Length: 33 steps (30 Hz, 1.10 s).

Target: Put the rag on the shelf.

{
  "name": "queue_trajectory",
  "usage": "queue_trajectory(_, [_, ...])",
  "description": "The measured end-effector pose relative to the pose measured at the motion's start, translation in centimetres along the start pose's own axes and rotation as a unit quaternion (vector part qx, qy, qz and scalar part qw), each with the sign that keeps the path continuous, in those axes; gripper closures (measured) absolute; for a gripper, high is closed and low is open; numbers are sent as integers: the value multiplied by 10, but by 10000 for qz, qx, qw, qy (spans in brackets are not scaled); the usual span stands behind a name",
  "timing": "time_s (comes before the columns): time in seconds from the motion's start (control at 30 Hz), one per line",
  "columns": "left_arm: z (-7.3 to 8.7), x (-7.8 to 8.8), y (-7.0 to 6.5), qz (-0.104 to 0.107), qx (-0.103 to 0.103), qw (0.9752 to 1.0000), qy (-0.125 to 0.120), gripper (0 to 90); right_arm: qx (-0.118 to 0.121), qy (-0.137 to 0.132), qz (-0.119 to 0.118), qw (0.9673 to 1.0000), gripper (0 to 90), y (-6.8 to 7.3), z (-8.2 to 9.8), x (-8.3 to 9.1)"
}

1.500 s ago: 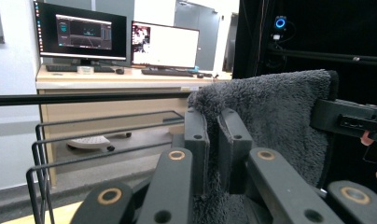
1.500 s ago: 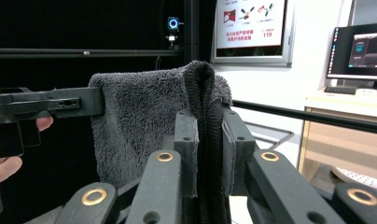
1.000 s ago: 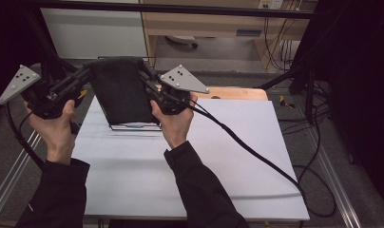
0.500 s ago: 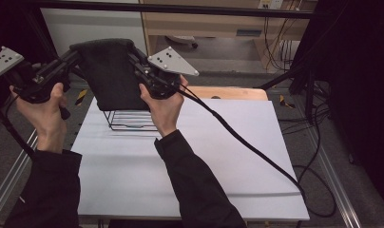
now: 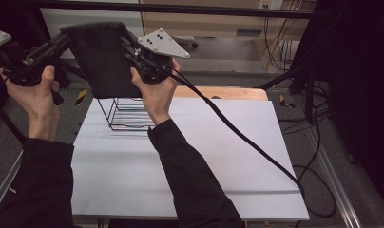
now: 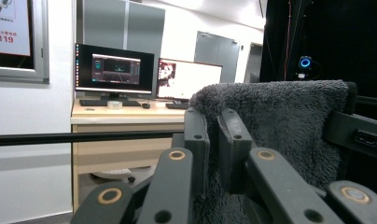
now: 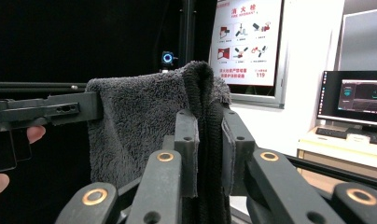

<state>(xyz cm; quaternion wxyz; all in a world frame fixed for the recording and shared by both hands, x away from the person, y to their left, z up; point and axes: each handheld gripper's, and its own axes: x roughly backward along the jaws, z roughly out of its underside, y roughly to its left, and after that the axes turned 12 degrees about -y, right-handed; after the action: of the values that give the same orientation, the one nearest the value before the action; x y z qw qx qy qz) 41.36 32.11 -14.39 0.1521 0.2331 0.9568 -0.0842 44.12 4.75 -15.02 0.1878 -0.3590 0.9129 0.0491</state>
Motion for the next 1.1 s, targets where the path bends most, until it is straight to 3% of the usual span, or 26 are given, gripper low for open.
queue_trajectory(0.33, [-9, -16, 5, -153, -177, 9997, 14, 831, -21, -17, 21, 10000, 795, -6, -4, -17])
queue_trajectory(0.73, [-17, -41, 13, -196, -182, 9996, 39, 831, -25, -30, 120, 9999, 796, -17, -9, -35])
queue_trajectory(1.1, [-12, -63, 22, -335, -298, 9989, 167, 831, 13, 45, 205, 9998, 796, -33, -3, -53])
